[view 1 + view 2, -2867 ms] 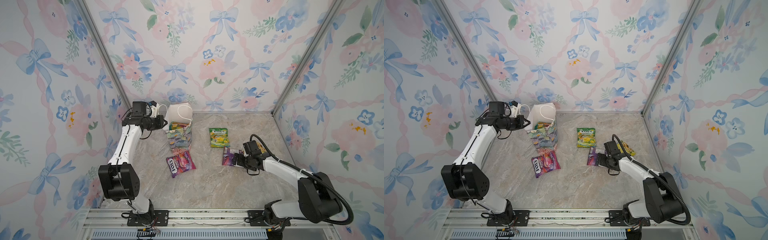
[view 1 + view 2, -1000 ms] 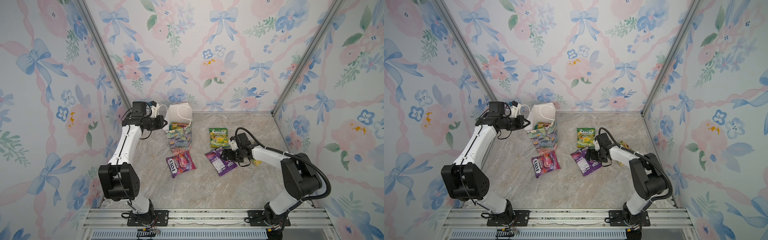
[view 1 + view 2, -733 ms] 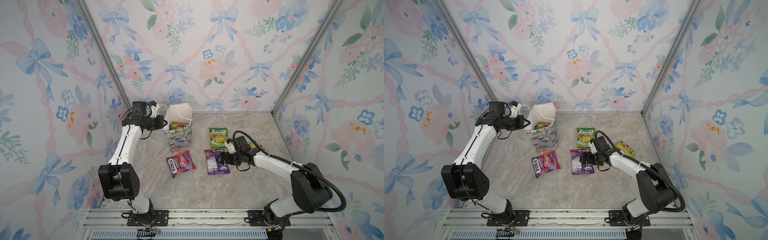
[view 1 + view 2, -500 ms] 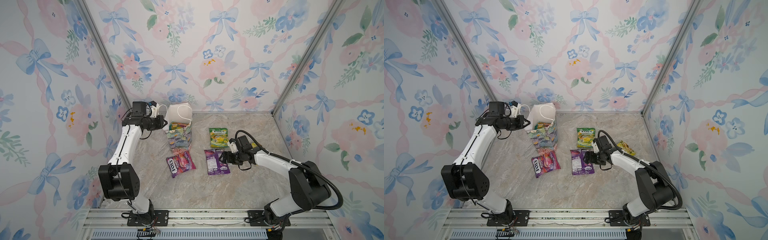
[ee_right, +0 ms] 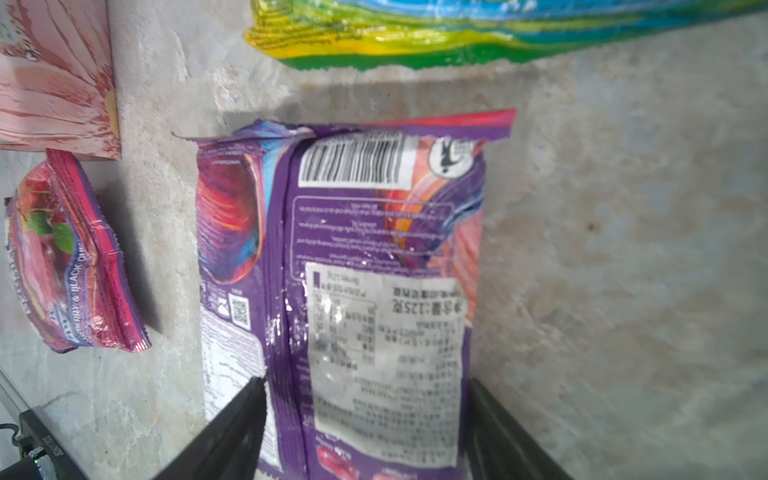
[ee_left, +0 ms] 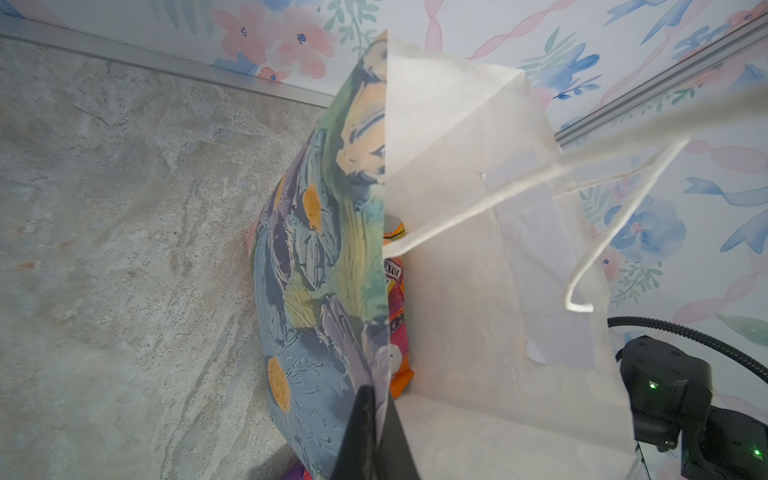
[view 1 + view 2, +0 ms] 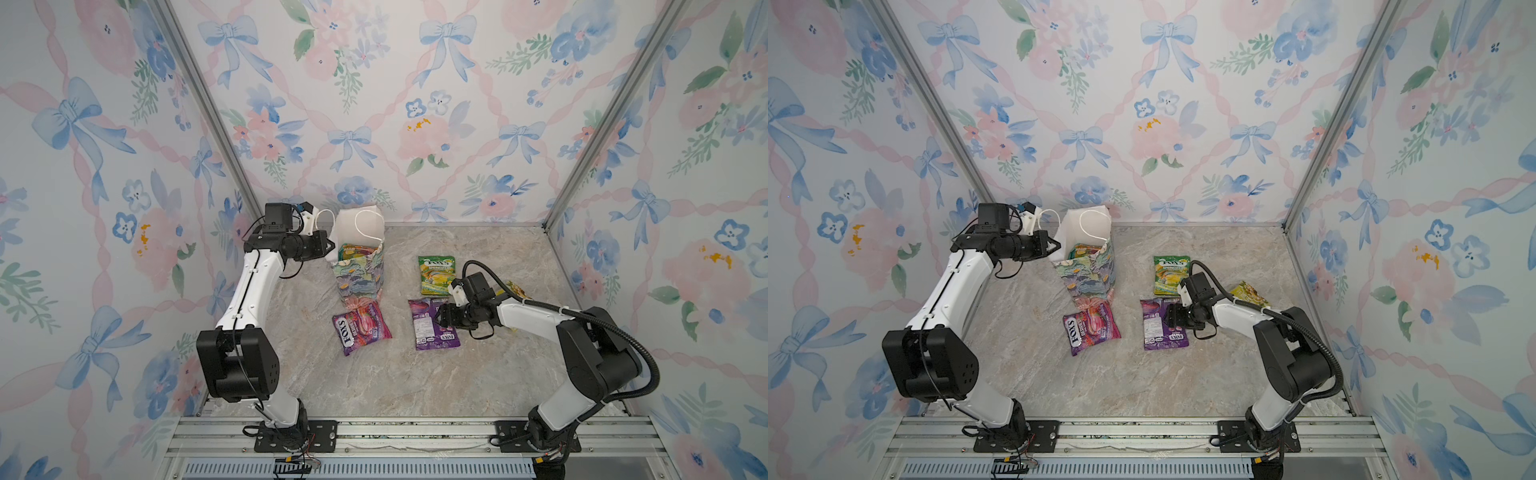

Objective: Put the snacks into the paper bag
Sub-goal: 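Lift the purple packet with the right gripper and carry it over the bag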

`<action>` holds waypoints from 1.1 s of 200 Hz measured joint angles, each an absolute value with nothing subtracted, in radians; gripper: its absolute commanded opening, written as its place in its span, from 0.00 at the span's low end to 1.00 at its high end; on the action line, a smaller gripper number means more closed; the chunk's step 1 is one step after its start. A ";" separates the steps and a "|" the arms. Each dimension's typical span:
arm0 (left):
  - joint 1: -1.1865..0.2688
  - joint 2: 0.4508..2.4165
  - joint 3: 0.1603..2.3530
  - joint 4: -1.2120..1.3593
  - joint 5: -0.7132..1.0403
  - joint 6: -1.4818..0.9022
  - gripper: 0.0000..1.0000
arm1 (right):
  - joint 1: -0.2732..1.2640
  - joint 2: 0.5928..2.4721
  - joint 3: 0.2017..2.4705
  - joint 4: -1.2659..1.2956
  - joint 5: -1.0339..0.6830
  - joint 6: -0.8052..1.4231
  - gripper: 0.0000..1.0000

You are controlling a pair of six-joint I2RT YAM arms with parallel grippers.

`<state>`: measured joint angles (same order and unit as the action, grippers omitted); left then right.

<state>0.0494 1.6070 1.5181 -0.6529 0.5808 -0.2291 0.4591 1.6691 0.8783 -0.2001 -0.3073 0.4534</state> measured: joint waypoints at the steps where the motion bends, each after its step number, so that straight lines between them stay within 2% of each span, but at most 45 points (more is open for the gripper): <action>1: 0.049 1.607 1.518 -0.653 0.581 -0.229 0.00 | 0.459 1.669 0.878 -0.198 -0.307 0.456 0.68; 21: 0.050 1.607 1.518 -0.653 0.581 -0.229 0.00 | 0.466 1.684 0.867 -0.136 -0.315 0.492 0.55; 65: 0.050 1.607 1.518 -0.653 0.581 -0.229 0.00 | 0.471 1.707 0.815 0.010 -0.361 0.590 0.16; 89: 0.050 1.607 1.518 -0.653 0.581 -0.229 0.00 | 0.478 1.708 0.803 0.047 -0.382 0.632 0.04; 105: 0.050 1.607 1.518 -0.653 0.581 -0.229 0.00 | 0.484 1.707 0.803 0.051 -0.390 0.640 0.00; 157: 0.049 1.607 1.518 -0.653 0.581 -0.229 0.00 | 0.530 1.673 0.803 0.036 -0.397 0.640 0.00; 220: 0.050 1.607 1.518 -0.653 0.581 -0.229 0.00 | 0.580 1.504 0.889 -0.090 -0.369 0.640 0.00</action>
